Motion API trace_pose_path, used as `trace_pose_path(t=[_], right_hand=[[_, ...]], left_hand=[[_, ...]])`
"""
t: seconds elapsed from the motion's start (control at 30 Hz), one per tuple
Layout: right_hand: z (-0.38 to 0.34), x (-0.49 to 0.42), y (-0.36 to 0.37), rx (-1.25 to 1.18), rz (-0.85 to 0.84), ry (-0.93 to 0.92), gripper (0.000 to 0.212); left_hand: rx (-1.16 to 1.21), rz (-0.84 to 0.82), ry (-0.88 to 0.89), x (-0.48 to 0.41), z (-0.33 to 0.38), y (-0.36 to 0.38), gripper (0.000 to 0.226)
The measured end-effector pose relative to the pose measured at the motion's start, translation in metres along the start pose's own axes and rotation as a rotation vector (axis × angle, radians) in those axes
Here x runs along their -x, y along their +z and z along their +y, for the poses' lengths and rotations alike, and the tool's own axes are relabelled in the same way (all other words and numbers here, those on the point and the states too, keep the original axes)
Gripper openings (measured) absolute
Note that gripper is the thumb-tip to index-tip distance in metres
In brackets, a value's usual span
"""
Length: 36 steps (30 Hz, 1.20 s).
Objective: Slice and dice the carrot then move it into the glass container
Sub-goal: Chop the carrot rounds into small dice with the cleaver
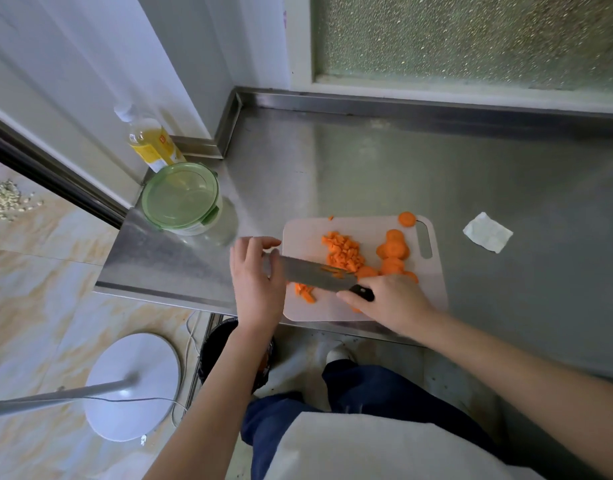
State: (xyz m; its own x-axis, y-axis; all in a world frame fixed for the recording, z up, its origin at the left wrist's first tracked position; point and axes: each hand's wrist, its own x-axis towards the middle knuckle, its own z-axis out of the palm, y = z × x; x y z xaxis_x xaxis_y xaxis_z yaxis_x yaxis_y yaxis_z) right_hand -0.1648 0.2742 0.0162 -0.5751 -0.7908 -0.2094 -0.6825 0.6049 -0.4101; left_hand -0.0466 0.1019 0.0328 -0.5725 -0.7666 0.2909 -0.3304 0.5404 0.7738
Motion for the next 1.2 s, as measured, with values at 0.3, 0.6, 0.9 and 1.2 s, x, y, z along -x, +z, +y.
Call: trace_pose_path(t=[0.3,0.6,0.9,1.2], right_hand=[[-0.003,0.003,0.009,0.109,0.185,-0.292,0.064],[-0.006,-0.001,0.000,0.237,0.279,-0.372,0.059],[-0.004,0.001,0.000,0.189,0.320,-0.413,0.054],[-0.001,0.002,-0.002,0.223,0.248,-0.406,0.058]], left_hand=[[-0.291,-0.844,0.015,-0.014,-0.008,0.017,0.051],[-0.190,-0.967,-0.102,-0.028,0.001,0.024,0.018],[-0.140,-0.930,-0.230,-0.027,0.001,0.029,0.024],[-0.131,-0.840,-0.194,-0.029,-0.009,0.034,0.013]])
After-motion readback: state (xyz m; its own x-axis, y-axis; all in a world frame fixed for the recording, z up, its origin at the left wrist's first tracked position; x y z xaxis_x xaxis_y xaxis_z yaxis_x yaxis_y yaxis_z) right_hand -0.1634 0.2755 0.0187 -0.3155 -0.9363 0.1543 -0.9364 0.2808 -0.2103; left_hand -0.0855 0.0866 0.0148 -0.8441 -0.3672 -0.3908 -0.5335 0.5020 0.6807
